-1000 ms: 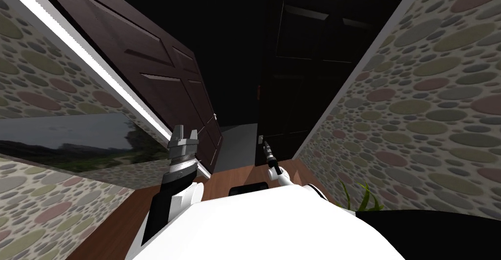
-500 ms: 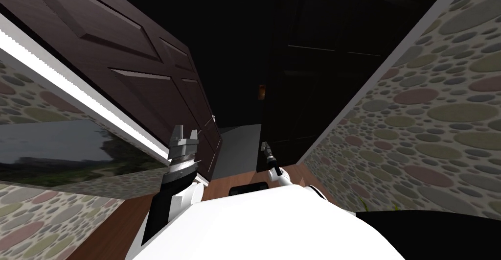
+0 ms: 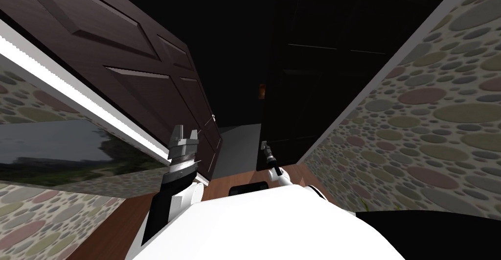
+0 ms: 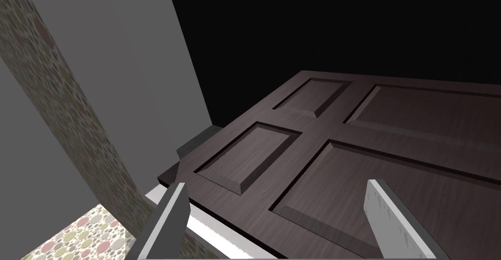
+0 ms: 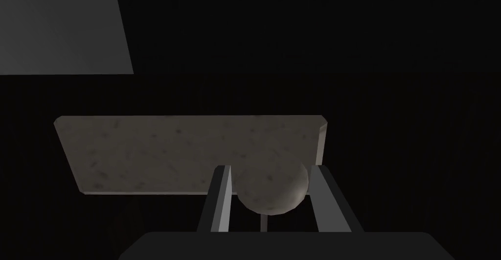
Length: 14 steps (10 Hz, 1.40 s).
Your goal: Push the door open
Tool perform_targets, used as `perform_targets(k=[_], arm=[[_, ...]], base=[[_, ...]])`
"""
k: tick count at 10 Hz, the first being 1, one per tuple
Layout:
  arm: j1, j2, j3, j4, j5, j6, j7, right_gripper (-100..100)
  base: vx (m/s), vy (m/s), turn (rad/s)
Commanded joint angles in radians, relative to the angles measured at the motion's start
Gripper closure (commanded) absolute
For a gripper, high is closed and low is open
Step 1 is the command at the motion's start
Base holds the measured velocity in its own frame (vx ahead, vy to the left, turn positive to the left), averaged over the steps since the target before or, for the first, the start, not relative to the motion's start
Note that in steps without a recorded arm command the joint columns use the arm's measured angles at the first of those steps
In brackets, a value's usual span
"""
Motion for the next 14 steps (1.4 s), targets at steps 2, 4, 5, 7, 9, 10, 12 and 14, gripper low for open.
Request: perform_targets(k=[2, 4, 5, 7, 9, 10, 12, 14], arm=[[0.001, 0.0, -0.001, 0.0, -0.001, -0.002, -0.001, 100], [0.002, -0.01, -0.016, 0.002, -0.009, 0.001, 0.006, 100], [0.003, -0.013, -0.022, 0.003, -0.013, 0.001, 0.008, 100], [0.003, -0.019, -0.035, 0.004, -0.021, 0.002, 0.013, 100], [0.003, -0.019, -0.035, 0.004, -0.021, 0.002, 0.013, 100], [0.004, -0.026, -0.052, 0.005, -0.031, 0.002, 0.018, 100], [0.004, -0.031, -0.065, 0.005, -0.039, 0.002, 0.023, 100], [0.004, -0.031, -0.065, -0.001, -0.039, 0.002, 0.023, 100]], base=[[-0.004, 0.0, -0.002], [0.124, 0.046, -0.031], [0.147, 0.056, -0.032], [0.169, 0.032, -0.021], [0.095, 0.024, -0.008], [0.114, 0.036, -0.02], [0.166, 0.065, -0.047], [0.077, 0.014, -0.018]])
